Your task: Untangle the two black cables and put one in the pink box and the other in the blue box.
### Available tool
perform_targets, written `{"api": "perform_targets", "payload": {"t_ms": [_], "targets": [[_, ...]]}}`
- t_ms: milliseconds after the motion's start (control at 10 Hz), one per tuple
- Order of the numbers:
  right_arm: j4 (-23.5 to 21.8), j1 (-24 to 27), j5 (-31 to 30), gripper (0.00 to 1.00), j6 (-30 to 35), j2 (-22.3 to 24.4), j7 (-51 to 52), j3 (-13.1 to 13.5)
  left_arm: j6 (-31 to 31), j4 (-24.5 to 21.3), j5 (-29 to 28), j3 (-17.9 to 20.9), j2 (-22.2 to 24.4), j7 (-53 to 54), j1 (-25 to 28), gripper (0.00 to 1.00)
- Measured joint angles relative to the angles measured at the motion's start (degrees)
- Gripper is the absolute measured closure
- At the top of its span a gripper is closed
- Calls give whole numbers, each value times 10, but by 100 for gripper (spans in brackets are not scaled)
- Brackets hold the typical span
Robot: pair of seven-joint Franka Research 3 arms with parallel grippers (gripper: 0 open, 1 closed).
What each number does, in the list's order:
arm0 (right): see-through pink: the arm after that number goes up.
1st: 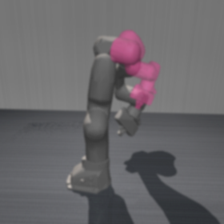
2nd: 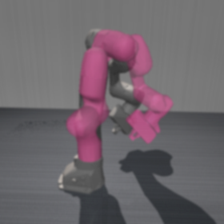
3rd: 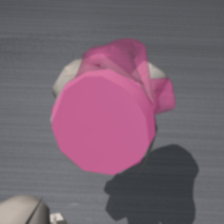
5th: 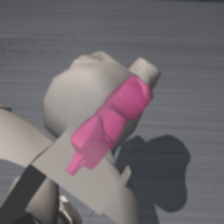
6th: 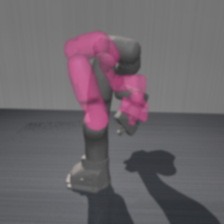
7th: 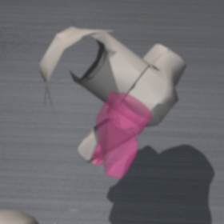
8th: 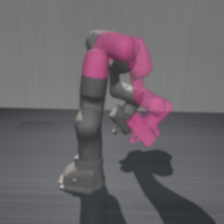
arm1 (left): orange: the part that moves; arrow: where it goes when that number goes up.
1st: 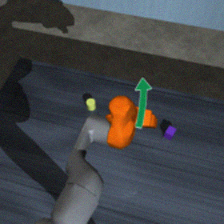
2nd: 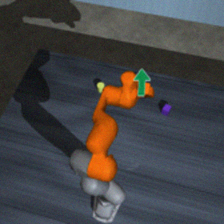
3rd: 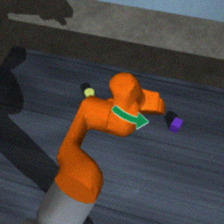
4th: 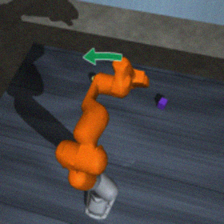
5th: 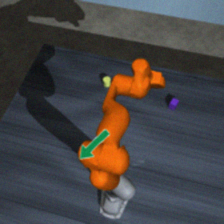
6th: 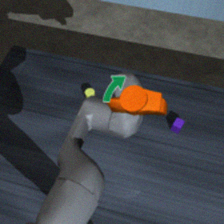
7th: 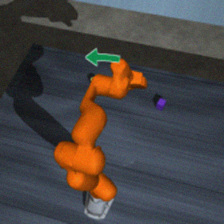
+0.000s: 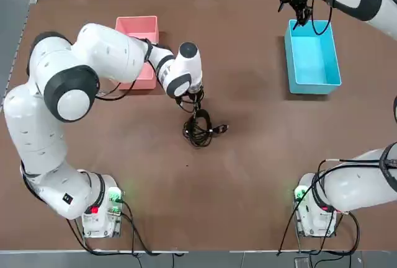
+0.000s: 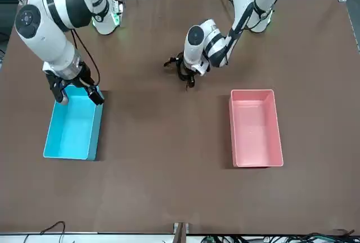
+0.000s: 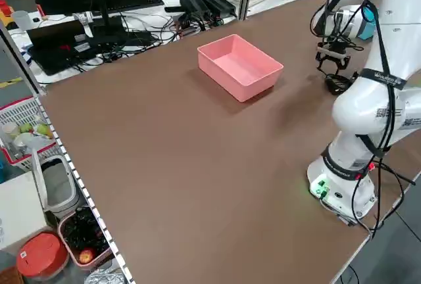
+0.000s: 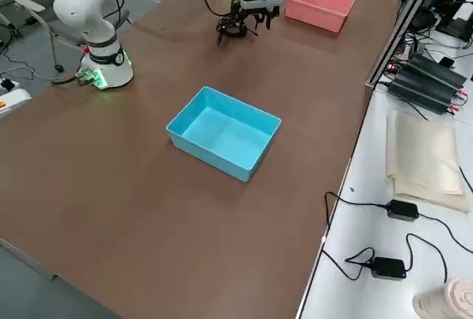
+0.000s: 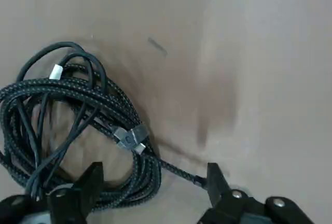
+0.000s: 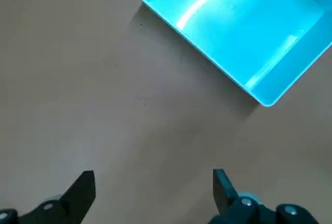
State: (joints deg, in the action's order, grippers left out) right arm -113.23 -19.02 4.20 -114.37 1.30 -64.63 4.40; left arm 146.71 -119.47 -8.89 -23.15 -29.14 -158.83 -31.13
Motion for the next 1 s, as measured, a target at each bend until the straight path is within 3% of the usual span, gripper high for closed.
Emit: {"api": "perform_targets", "payload": {"t_ms": [300, 700, 900, 1000], "targets": [[0, 0, 0, 0, 0, 0, 0, 0, 18, -4, -36, 1, -25, -8, -9, 15], [0, 0, 0, 0, 1, 0, 0, 0, 26, -4, -45, 3, -30, -8, -9, 34], [0, 0, 0, 0, 1, 0, 0, 0, 27, -1, -48, 3, -29, -8, -9, 69], [0, 0, 0, 0, 1, 0, 0, 0, 27, -1, -49, 3, -29, -7, -9, 78]]}}
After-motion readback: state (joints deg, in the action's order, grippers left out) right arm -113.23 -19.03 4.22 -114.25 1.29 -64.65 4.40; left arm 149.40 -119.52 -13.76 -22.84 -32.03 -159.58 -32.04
